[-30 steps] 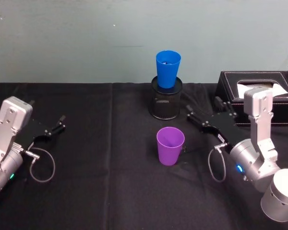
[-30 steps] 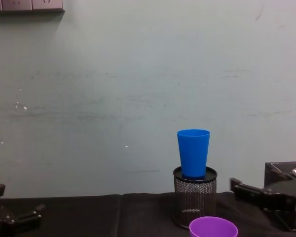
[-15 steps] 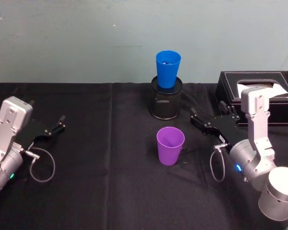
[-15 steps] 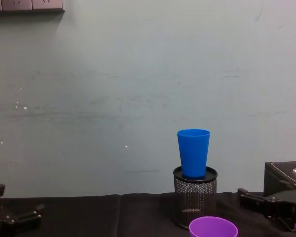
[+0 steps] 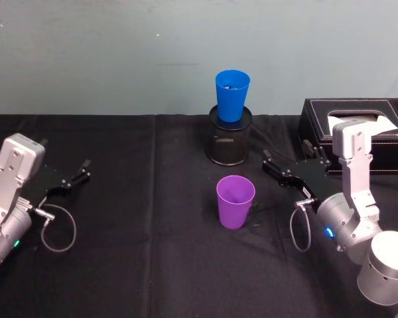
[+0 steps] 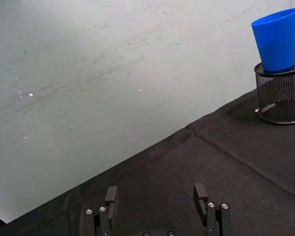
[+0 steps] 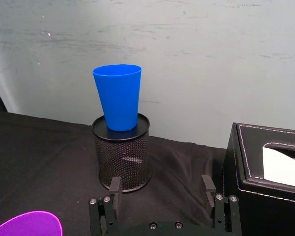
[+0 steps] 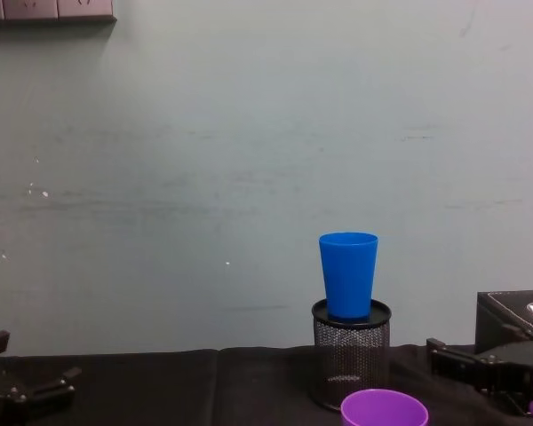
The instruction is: Pick up one cup with a gripper and tap it against the other cup.
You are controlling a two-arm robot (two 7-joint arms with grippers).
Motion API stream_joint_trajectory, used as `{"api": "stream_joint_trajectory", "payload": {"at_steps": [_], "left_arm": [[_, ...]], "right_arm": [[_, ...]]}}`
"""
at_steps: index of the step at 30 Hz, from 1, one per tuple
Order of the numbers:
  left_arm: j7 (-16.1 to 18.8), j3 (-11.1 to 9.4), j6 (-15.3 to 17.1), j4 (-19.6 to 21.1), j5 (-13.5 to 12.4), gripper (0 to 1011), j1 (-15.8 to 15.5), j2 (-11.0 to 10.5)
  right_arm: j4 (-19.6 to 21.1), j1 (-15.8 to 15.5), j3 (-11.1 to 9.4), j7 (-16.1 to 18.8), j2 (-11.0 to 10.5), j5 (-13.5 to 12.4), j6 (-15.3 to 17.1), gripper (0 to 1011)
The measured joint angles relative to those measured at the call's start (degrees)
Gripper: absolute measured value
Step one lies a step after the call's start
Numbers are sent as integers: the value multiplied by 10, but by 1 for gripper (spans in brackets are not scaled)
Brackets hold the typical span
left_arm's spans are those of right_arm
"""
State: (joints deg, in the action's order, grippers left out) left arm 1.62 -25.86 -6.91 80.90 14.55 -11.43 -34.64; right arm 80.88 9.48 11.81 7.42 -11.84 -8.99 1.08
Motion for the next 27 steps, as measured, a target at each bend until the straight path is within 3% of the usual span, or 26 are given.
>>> {"api": "stream_joint_trajectory", "payload": {"at_steps": [27], "left_arm": [[0,0,0,0,0,1000,0,0]], "right_arm": [[1,0,1,0,-1,-1,-2,1003]]}}
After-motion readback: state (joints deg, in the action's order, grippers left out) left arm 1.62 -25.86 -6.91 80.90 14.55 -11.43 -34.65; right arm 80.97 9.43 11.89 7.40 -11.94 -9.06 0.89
